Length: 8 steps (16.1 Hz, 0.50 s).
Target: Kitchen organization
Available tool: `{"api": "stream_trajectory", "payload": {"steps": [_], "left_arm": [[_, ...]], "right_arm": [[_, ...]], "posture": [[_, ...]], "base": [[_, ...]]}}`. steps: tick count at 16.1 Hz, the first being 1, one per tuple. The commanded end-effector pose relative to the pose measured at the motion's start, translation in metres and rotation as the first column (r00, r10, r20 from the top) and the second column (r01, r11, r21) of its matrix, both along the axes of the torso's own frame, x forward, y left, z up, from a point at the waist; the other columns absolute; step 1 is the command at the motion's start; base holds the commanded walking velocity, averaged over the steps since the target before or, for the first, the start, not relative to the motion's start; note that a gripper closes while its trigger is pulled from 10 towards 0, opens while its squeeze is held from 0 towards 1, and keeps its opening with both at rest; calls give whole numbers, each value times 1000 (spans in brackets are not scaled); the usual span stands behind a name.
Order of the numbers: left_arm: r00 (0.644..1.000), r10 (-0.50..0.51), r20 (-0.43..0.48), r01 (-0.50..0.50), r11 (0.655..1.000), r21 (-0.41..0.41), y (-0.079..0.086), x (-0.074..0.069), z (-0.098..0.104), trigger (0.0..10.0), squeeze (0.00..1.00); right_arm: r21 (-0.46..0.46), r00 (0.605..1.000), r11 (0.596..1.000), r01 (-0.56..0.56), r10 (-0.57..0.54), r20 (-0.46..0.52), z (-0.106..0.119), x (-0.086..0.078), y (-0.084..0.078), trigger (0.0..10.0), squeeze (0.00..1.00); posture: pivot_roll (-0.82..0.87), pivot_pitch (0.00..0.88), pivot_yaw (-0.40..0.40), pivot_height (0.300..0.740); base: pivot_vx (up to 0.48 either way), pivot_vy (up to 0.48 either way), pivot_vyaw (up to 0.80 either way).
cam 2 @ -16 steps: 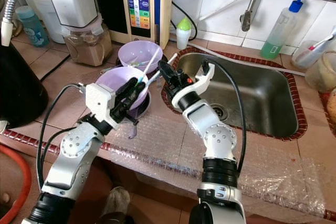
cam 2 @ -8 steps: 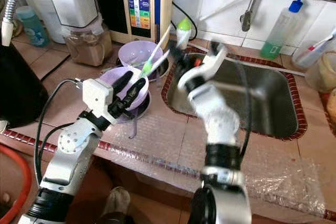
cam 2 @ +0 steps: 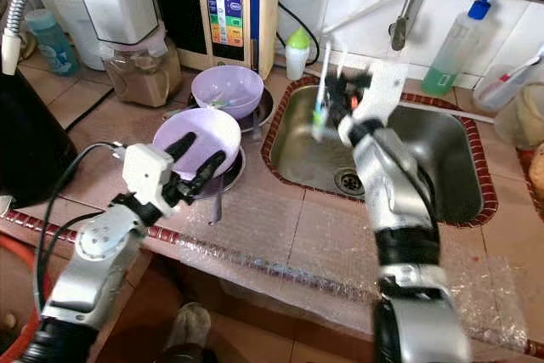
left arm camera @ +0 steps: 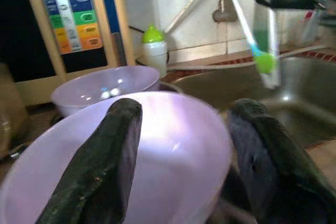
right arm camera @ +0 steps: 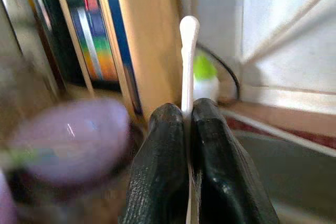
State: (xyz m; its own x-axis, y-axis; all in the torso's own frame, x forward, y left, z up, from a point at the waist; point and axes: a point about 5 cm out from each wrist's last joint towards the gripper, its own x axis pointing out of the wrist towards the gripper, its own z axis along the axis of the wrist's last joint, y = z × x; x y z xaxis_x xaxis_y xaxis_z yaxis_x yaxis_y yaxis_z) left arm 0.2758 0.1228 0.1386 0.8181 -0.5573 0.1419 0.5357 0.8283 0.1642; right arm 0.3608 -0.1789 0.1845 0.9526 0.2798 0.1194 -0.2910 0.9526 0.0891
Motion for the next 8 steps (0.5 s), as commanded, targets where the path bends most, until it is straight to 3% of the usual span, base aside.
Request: {"api": "stream_trajectory", "payload": {"steps": [1, 2, 3, 6, 8], "left_arm": [[1000, 8, 7, -8, 1000, 28, 7, -2, 0, 10000, 1000], [1000, 20, 17, -21, 999, 48, 11, -1, 1, 10000, 1000], [999, 38, 29, -40, 998, 56, 16, 1, 3, 10000, 1000], [997, 69, 31, -70, 997, 37, 21, 7, 9, 10000, 1000], [997, 76, 27, -76, 997, 24, 23, 8, 11, 10000, 1000]], "right_arm": [[-102, 1000, 995, -14, 11, -24, -12, -1, -8, 0, 0], [-164, 999, 986, -12, 4, -48, -21, -2, -14, 0, 314], [-225, 997, 974, -16, 0, -73, -31, -3, -20, 10000, 1000], [-306, 995, 952, -9, -23, -99, -49, -5, -24, 10000, 1000], [-310, 993, 951, -2, -34, -112, -56, -5, -23, 10000, 1000]], "posture": [[42, 0, 5, 740], [42, 0, 5, 740], [42, 0, 5, 740], [47, 0, 4, 740], [50, 0, 4, 740]], "base": [[0, 0, 0], [0, 0, 0], [0, 0, 0], [0, 0, 0], [0, 0, 0]]}}
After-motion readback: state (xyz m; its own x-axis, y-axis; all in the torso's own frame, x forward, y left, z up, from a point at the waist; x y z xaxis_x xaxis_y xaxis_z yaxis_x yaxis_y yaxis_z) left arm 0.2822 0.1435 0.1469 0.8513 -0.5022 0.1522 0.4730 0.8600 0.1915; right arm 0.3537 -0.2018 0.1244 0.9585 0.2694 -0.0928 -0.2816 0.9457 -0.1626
